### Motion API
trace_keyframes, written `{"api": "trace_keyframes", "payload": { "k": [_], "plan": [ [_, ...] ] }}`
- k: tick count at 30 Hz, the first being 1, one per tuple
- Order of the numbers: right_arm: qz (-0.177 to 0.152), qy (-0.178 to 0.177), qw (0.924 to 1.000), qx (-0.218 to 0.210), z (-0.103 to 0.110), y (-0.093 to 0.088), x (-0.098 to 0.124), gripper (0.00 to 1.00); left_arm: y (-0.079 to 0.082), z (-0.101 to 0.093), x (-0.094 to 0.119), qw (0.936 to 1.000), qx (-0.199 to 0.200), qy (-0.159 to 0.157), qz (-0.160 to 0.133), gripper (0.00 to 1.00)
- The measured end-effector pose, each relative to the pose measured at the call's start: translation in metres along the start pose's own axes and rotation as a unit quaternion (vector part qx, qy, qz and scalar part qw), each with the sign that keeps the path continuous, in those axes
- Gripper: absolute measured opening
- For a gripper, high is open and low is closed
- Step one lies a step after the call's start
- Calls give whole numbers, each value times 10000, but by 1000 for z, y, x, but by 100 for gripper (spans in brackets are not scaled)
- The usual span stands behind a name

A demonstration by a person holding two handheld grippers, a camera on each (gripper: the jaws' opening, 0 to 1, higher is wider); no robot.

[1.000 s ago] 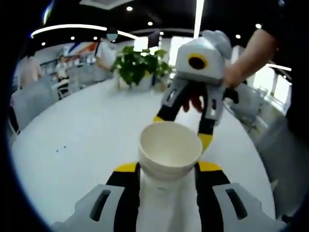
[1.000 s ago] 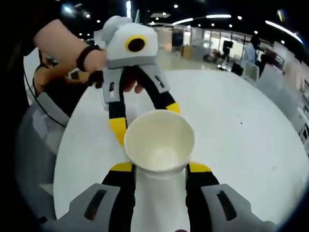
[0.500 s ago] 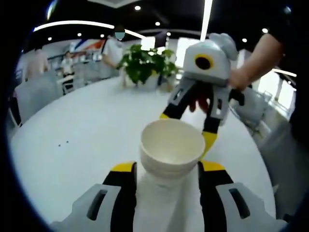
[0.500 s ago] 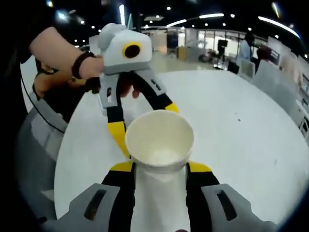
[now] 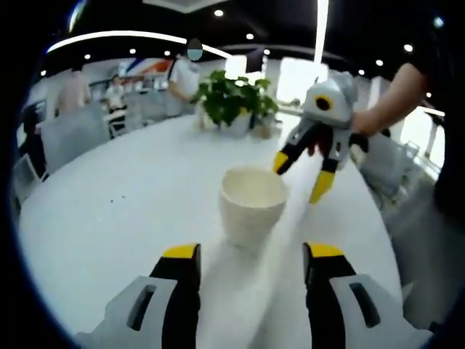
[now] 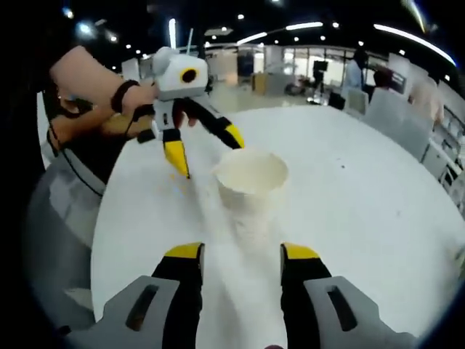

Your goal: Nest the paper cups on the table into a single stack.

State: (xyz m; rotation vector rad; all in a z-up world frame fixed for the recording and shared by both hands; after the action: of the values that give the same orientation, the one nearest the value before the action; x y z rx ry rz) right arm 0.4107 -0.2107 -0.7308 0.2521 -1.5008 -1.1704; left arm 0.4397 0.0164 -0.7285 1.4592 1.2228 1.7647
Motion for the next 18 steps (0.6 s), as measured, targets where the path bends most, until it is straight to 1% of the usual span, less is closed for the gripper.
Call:
{"api": "trace_keyframes", "payload": {
  "k": [3, 5, 13, 18],
  "plan": [
    [-184, -156, 9996, -169, 10, -6, 15, 39, -8, -9, 17, 9996, 199, 215, -52, 55],
    [-218, -204, 9993, -232, 16, -10, 22, 39, -10, -18, 26, 9990, 291, 304, -116, 54],
    [-261, -325, 9988, -274, 42, -20, 37, 39, -17, -57, 51, 9986, 345, 383, -66, 53],
    [-206, -381, 9990, -134, 60, -24, 46, 39, -18, -75, 69, 9984, 337, 461, -54, 53]
  ]
}}
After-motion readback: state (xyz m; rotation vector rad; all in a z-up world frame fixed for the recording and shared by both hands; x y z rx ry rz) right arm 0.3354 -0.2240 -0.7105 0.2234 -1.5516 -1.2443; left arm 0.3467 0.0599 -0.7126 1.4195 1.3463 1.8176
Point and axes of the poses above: the point that each gripper's makers call its tool centre point, and the gripper's own axes: x roughly backward along the fingers, z roughly to its left, y roughly out of its top, the point moved 7 cm from there along x, roughly backward along the fingers, and after that the axes turned 9 degrees about -x, right-handed, at the moved point
